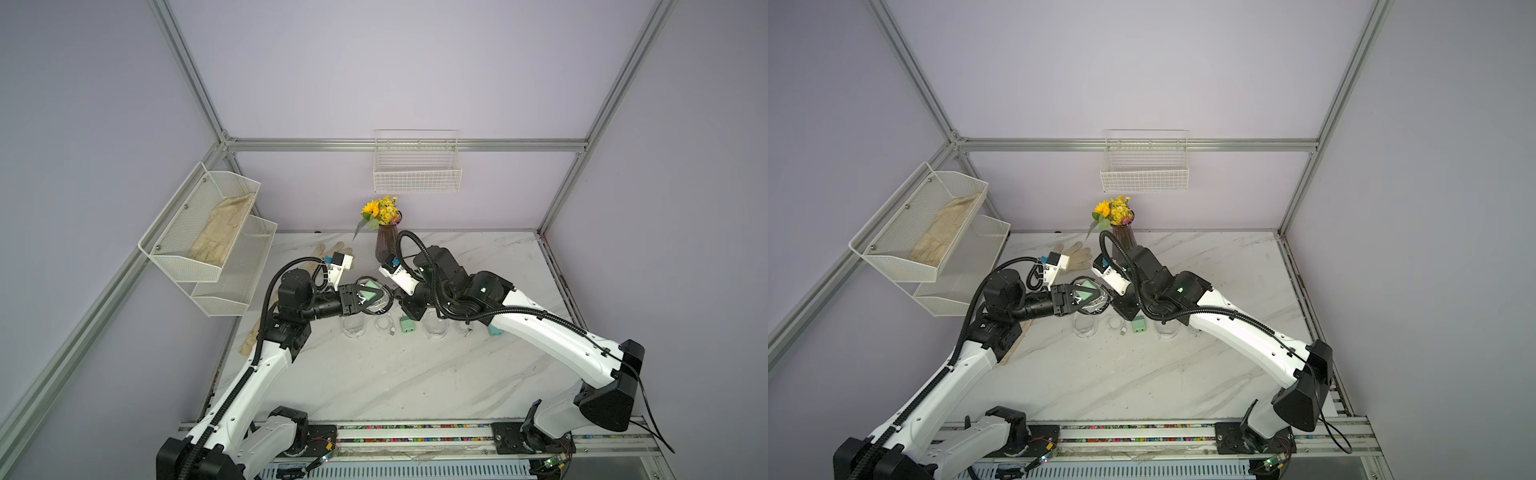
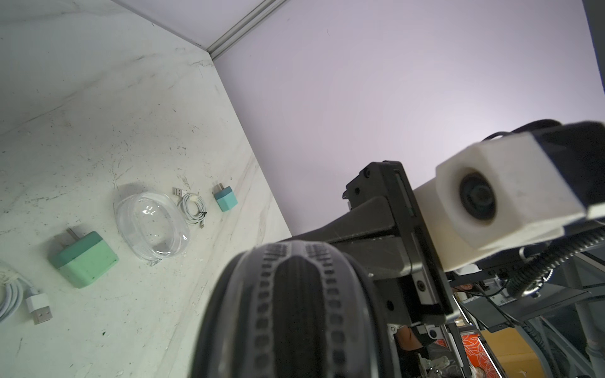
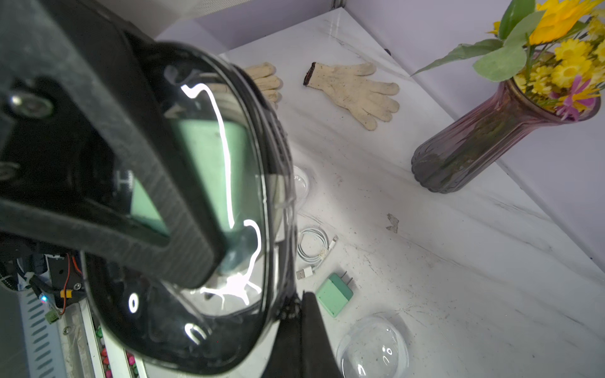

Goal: Pack away charging kits
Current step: Zip the zipper on the storage bag, then place the storage bag at the center of the board.

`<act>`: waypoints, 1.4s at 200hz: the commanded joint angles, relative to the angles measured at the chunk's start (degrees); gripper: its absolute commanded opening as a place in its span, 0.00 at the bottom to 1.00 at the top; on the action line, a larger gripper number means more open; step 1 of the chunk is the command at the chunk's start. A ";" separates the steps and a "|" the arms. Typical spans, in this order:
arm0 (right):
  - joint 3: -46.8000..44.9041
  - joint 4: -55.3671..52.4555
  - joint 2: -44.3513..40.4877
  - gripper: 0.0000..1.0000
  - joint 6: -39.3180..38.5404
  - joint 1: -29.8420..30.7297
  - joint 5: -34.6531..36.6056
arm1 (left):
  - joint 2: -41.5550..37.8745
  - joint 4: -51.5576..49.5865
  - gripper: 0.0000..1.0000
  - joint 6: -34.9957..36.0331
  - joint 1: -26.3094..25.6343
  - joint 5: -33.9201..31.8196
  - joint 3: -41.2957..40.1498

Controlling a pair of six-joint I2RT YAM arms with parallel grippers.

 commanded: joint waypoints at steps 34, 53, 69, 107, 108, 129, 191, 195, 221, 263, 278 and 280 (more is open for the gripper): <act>5.31 4.13 1.77 0.00 -3.33 -1.63 9.08 | -0.96 -7.66 0.00 7.23 -2.93 7.04 1.55; 5.92 5.39 2.39 0.00 -4.10 -1.65 8.30 | -0.96 -7.71 0.00 7.33 -3.63 6.72 1.06; 7.28 5.83 3.14 0.00 -4.91 -1.64 7.15 | -0.79 -7.70 0.00 7.85 -4.09 6.04 -0.10; 10.35 4.14 5.44 0.00 -6.13 -1.57 3.10 | 1.09 -5.87 0.00 8.42 -4.75 7.19 -1.59; 10.40 4.14 5.51 0.00 -6.13 -1.61 2.98 | 1.12 -5.84 0.00 8.44 -4.78 7.25 -1.60; 11.09 3.88 6.84 0.00 -6.22 -1.58 1.48 | 2.14 -3.98 0.00 8.25 -5.41 8.09 -2.52; 7.18 1.94 6.35 0.25 -1.82 -1.65 8.66 | -0.15 -8.20 0.00 4.28 -5.11 -8.07 0.89; 6.09 1.99 5.68 0.31 -1.36 -1.64 9.40 | -0.43 -8.95 0.00 3.44 -5.15 -12.11 1.08; 0.26 2.71 0.55 0.49 1.68 -1.70 12.55 | -5.69 -11.32 0.00 -4.00 -10.13 -39.62 -3.05; -4.77 3.85 -3.67 0.65 7.92 -2.00 13.12 | -8.76 -10.82 0.01 -18.04 -26.96 -79.00 -9.32; -6.03 4.49 -4.42 0.67 9.87 -2.37 12.28 | -5.88 -13.26 0.01 -24.50 -32.44 -88.56 -10.00; -6.13 4.62 -4.48 0.67 10.11 -2.49 12.21 | -5.35 -13.68 0.01 -25.48 -33.27 -89.70 -10.04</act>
